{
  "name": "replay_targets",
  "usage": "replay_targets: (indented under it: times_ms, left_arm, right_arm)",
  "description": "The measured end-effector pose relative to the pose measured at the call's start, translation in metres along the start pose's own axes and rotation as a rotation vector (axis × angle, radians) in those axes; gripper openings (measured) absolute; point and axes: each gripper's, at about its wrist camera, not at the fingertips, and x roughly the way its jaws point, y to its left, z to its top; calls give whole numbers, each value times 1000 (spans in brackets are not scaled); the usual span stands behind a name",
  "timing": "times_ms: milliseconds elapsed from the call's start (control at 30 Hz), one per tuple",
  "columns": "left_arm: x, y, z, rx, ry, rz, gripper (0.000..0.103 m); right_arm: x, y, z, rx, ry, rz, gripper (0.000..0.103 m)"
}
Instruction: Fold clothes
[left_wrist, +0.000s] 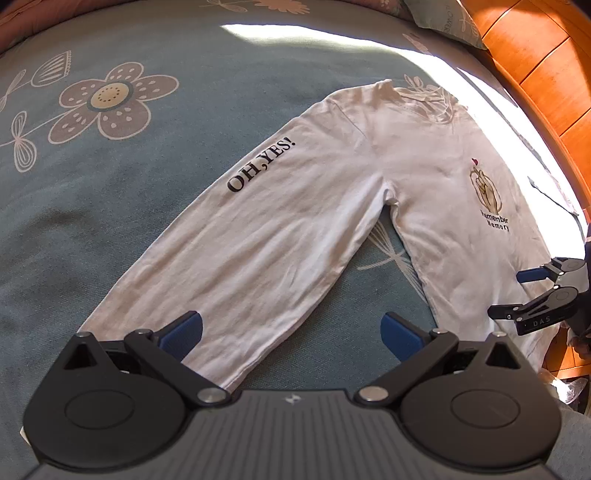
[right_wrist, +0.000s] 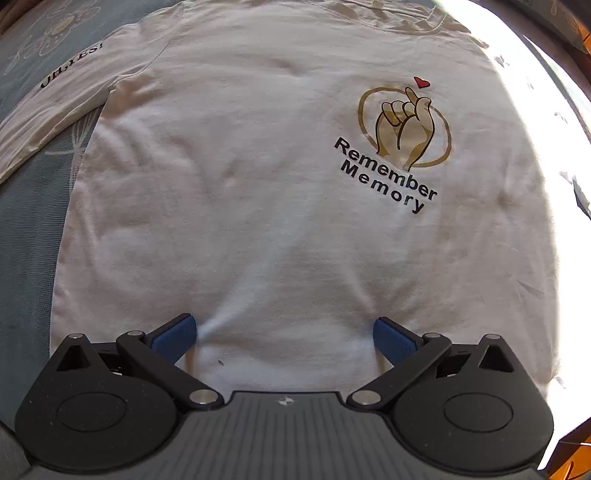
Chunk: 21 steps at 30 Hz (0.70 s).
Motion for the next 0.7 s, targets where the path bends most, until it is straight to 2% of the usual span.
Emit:
replay_targets:
  times_ms: [200,400,500,600,700]
  left_arm:
    - [1,-22,9,9,-9,15,102]
    - [5,-64,26,2,-43,49,102]
    - [13,-110,39,37,-86,86,102]
    - [28,-167,47,123,-140,117,102]
    - [51,-220,45,191,-161,95,102]
  right_arm:
    - [-2,-2,3,-25,13,17,103]
    - [-11,-11,16,-142,-12,68,103]
    - [-20,-28,26,-249,-91,80,103]
    - [-19,-71,34,-388,-191,58,103]
    - [-6,-114,28,-488,-240,68,103]
